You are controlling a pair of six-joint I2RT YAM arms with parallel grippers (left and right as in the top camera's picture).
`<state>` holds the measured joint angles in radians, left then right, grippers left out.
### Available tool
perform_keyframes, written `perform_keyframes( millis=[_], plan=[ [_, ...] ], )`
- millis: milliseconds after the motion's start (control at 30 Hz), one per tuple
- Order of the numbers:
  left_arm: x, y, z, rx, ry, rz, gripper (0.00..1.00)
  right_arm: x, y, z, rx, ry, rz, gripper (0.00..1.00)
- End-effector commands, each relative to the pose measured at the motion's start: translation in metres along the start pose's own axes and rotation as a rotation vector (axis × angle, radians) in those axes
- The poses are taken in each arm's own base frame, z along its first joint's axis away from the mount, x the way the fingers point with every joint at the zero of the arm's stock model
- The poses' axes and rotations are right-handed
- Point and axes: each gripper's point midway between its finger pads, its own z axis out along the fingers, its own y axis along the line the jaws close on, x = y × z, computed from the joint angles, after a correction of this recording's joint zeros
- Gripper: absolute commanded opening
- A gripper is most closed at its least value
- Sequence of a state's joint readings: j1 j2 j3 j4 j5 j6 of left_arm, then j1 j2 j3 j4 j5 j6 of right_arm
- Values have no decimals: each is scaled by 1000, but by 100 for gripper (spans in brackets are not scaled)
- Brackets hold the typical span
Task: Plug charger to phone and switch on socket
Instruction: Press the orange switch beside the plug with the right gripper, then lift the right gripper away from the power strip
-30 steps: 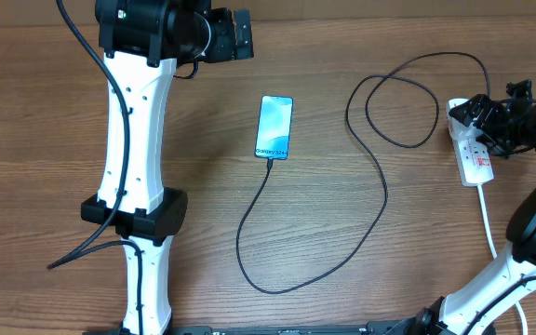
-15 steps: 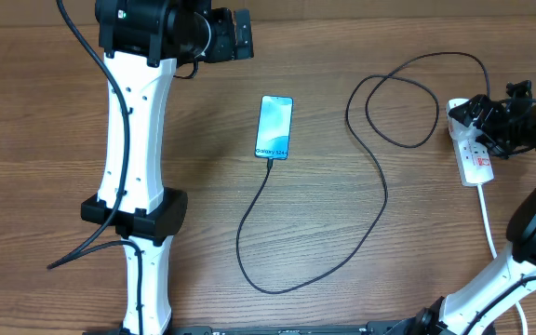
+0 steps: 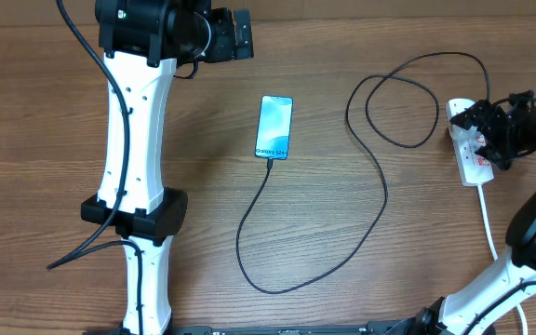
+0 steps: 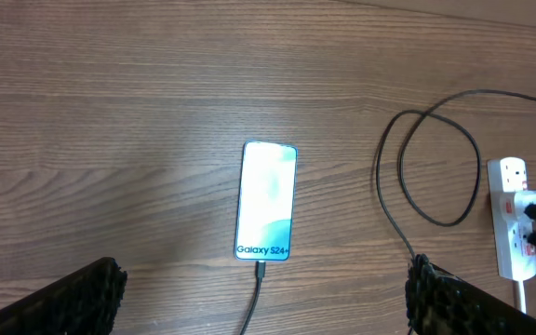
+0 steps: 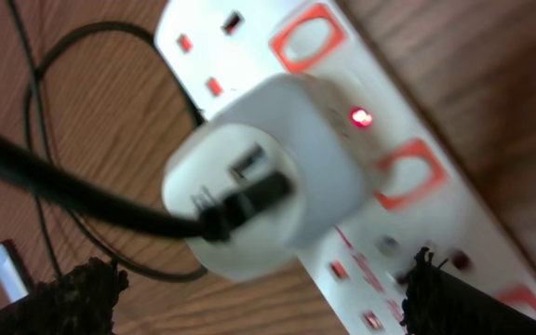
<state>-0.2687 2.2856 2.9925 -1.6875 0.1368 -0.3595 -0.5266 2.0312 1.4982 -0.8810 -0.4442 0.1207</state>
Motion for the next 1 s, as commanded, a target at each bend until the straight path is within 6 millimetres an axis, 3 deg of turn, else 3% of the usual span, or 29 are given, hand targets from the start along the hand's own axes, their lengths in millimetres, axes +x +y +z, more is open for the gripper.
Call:
perform_keyframes(
  millis=[0,133,500,667,967],
  plan=[
    [0,3,2,-15,0,19,100,-9,7,-46,61,-115,-8,100],
    [0,3,2,-15,0,19,100,-2,28,-91,50,-182,-27,100],
    [0,3,2,-15,0,19,100,48,89,-224,-23,-449,-133,100],
    [0,3,2,-15,0,19,100,58,96,-245,-29,-505,-157,100],
    [0,3,2,-15,0,19,99,66,89,-235,-11,-444,-127,100]
  ],
)
